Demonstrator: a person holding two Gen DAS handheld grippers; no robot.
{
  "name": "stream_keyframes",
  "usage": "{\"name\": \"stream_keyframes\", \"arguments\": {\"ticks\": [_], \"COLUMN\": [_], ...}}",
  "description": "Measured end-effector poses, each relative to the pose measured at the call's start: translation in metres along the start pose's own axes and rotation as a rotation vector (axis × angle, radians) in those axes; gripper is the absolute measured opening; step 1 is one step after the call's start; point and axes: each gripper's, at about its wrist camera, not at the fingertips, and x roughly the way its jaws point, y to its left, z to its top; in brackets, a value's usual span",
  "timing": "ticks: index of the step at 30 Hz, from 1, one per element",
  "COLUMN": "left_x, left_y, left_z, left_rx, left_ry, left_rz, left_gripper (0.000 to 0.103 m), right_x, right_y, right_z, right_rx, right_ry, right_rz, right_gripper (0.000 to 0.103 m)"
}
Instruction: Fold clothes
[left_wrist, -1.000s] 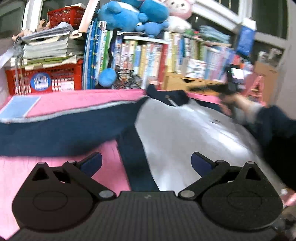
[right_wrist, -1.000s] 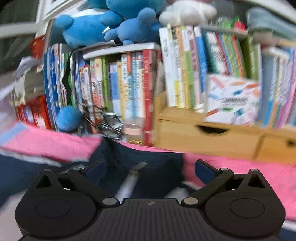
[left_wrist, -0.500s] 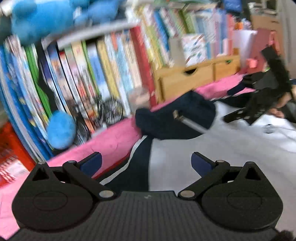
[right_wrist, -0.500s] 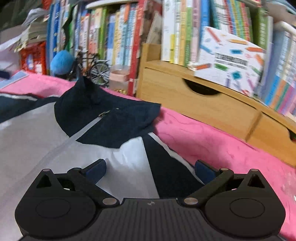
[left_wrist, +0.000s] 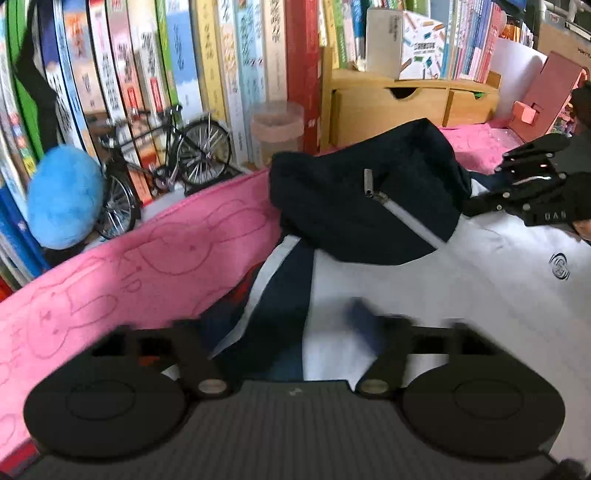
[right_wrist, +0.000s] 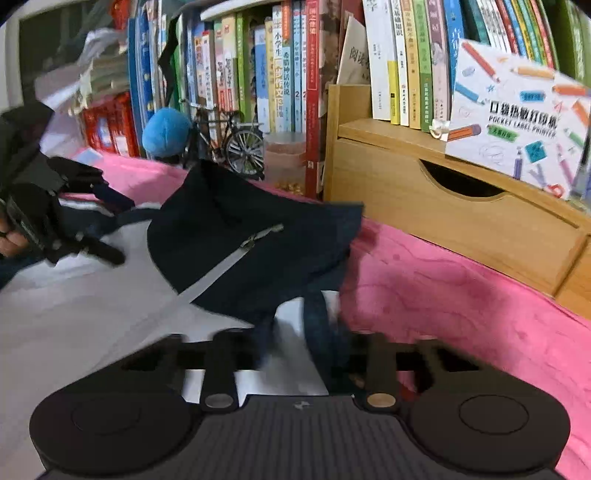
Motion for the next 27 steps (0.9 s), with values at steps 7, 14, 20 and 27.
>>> {"name": "stream_keyframes", "arguments": {"ticks": [7, 14, 20, 27], "left_x": [-0.009, 0.038, -0.001, -0.089], "left_y": [-0.014, -0.002, -0.003, -0.040], "left_z": [0.004, 0.022, 0.017, -0.038], "left_rx": [-0.025, -0.106, -0.240, -0.190], "left_ry": [-0.040, -0.004, -0.062, -0.052], "left_rz": [0.204, 0.345, 0.284, 0.278], "left_gripper": [0.001, 0.001, 0.005, 0.031], "right_x": [-0.015, 0.035, 0.068, -0.003], "right_y": [0.051, 0.065, 0.048, 0.015], "right_z": [0.002, 0.012, 0.017, 0.028], "right_rx": [-0.274, -0.371, -0.367, 0.039], "right_ry": [-0.056, -0.055, -0.040, -0.140], "right_rz": [-0.241, -0.428, -0.462, -0.285], "right_gripper": [0.013, 0.012, 0.016, 0.083]}}
